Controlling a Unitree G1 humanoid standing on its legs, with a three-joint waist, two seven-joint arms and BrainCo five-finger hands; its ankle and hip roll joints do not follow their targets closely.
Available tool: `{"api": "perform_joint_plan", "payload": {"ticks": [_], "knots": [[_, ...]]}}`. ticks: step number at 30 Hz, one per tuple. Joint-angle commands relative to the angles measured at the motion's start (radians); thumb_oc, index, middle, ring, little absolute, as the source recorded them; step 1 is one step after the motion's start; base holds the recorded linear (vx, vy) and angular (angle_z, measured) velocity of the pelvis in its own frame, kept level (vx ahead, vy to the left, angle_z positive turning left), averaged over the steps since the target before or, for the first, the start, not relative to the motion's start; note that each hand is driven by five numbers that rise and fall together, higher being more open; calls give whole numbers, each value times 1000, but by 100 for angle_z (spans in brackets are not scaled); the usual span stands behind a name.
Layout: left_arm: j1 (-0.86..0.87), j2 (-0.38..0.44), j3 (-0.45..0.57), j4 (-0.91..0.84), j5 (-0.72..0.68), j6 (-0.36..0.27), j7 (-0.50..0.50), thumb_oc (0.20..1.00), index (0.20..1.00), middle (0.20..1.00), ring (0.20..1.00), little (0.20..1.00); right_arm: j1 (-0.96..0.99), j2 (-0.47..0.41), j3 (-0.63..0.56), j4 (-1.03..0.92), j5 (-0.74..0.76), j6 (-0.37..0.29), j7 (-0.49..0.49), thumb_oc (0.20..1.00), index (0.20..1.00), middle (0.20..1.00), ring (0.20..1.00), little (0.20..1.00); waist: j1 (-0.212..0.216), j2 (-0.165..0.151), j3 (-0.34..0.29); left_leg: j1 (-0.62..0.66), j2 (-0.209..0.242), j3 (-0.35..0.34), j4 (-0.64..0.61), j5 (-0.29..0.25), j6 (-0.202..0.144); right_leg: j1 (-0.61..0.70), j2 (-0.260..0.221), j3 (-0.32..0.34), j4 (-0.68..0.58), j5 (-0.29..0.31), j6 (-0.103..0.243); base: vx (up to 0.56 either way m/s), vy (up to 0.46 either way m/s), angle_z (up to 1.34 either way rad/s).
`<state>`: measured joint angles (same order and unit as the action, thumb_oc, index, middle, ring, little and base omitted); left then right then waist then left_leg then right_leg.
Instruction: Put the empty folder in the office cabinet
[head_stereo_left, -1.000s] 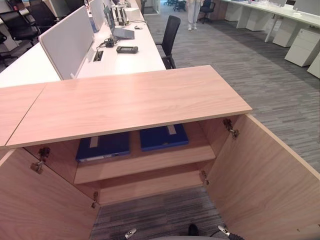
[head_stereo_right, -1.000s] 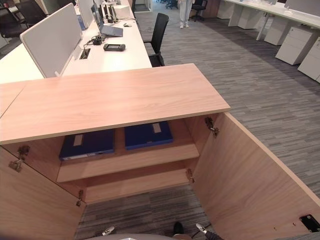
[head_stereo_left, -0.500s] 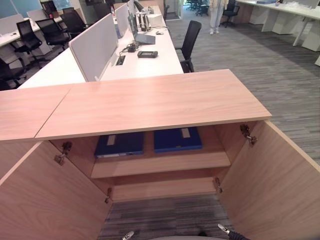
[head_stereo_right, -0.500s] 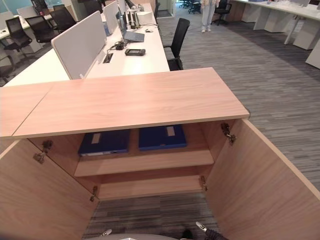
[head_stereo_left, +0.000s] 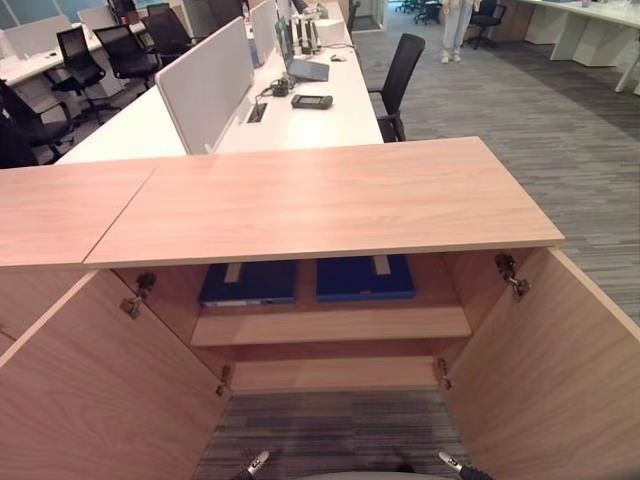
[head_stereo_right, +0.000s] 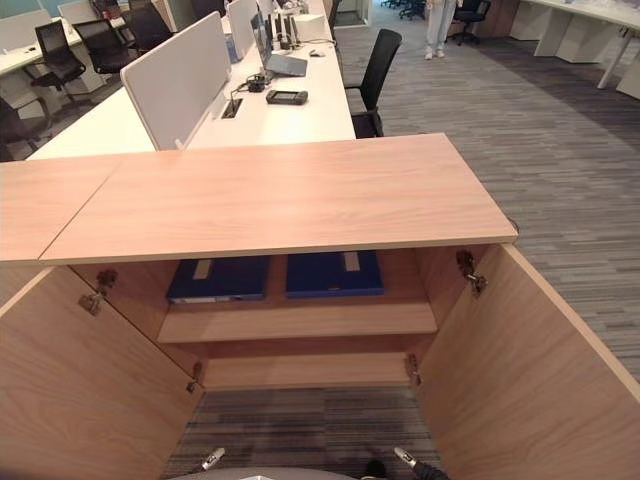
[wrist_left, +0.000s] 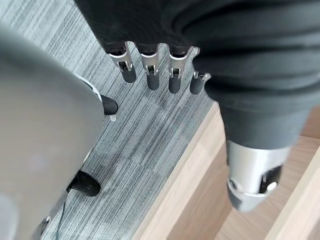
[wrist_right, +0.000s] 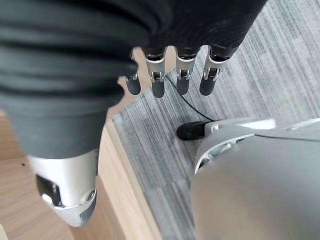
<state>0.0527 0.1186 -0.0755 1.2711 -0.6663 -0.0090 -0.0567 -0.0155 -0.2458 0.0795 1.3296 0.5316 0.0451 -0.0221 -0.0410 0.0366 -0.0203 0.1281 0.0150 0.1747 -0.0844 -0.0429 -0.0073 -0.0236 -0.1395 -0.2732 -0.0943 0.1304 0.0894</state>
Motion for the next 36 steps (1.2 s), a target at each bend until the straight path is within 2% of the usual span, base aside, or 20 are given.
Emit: {"api": "perform_joint_plan", "payload": {"ticks": [1,9,12,15,19,23,25,26,29,32,34,36], "knots": [[-27,-17,42,23,-38,-30,5,1000,1000,1000,1000,1000,-58,35,-7,44,61,-30,-3,1000,1000,1000,1000,1000,13,-35,-1,-8,1,-75,-3,-55,-46,38,30,11,7,-149,62,35,-48,4],[-20,-19,34,3,-45,-45,27,1000,1000,1000,1000,1000,-52,29,6,47,38,-33,-14,1000,1000,1000,1000,1000,17,-35,-2,-2,11,-76,2,-59,-49,49,39,9,7,-163,56,10,-20,0],[-15,-20,24,-35,-21,-82,79,1000,1000,1000,1000,1000,-47,29,25,35,10,-46,-39,1000,1000,1000,1000,1000,25,-41,4,-1,21,-81,11,-59,-54,56,47,4,7,-174,50,12,-80,2],[-8,-20,7,-71,-10,-92,95,1000,1000,1000,1000,1000,-47,31,38,29,-8,-52,-51,1000,1000,1000,1000,1000,32,-50,15,-17,32,-88,44,-68,-59,58,52,-2,7,-178,46,-27,-82,7],[-11,-18,-12,-79,0,-103,124,1000,1000,1000,1000,1000,-66,27,61,5,-26,-70,-85,1000,1000,1000,1000,1000,48,-73,59,-100,47,-99,197,-97,-75,62,57,-10,7,-189,31,-99,-116,15],[-7,-20,8,-38,9,-107,139,1000,1000,1000,1000,1000,-71,23,74,-18,-45,-86,-108,1000,1000,1000,1000,1000,48,-89,75,-141,65,-78,302,-127,-85,82,68,-16,7,-203,14,-34,-75,14],[-7,-20,14,-30,2,-107,140,1000,1000,1000,1000,1000,-78,22,75,-14,-53,-86,-117,1000,1000,1000,1000,1000,43,-91,79,-153,62,-80,299,-123,-82,76,67,-9,7,-199,14,-46,-13,-9],[-13,-13,18,-25,-13,-110,145,1000,1000,1000,1000,1000,-89,24,77,-9,-55,-82,-124,1000,1000,1000,1000,1000,33,-100,83,-193,44,-98,285,-108,-77,47,62,-1,7,-179,16,-88,32,-31],[-14,-13,31,-11,-19,-111,143,1000,1000,1000,1000,1000,-84,30,70,-7,-54,-80,-120,1000,1000,1000,1000,1000,19,-100,60,-180,30,-103,246,-103,-72,33,61,10,7,-166,24,3,50,-36],[1,-11,34,3,1,-106,126,1000,1000,1000,1000,1000,-68,26,54,13,-67,-70,-115,1000,1000,1000,1000,1000,9,-86,28,-108,22,-69,123,-79,-60,38,62,26,7,-153,38,63,97,-18],[2,-10,36,3,2,-107,125,1000,1000,1000,1000,1000,-68,26,53,15,-68,-67,-113,1000,1000,1000,1000,1000,8,-82,24,-94,17,-68,97,-70,-59,36,61,31,7,-150,40,9,53,-24],[-2,-8,39,2,-4,-110,127,1000,1000,1000,1000,1000,-74,29,51,22,-68,-67,-113,1000,1000,1000,1000,1000,5,-69,17,-71,10,-66,28,-36,-58,21,58,38,7,-143,46,-36,77,-19]]}}
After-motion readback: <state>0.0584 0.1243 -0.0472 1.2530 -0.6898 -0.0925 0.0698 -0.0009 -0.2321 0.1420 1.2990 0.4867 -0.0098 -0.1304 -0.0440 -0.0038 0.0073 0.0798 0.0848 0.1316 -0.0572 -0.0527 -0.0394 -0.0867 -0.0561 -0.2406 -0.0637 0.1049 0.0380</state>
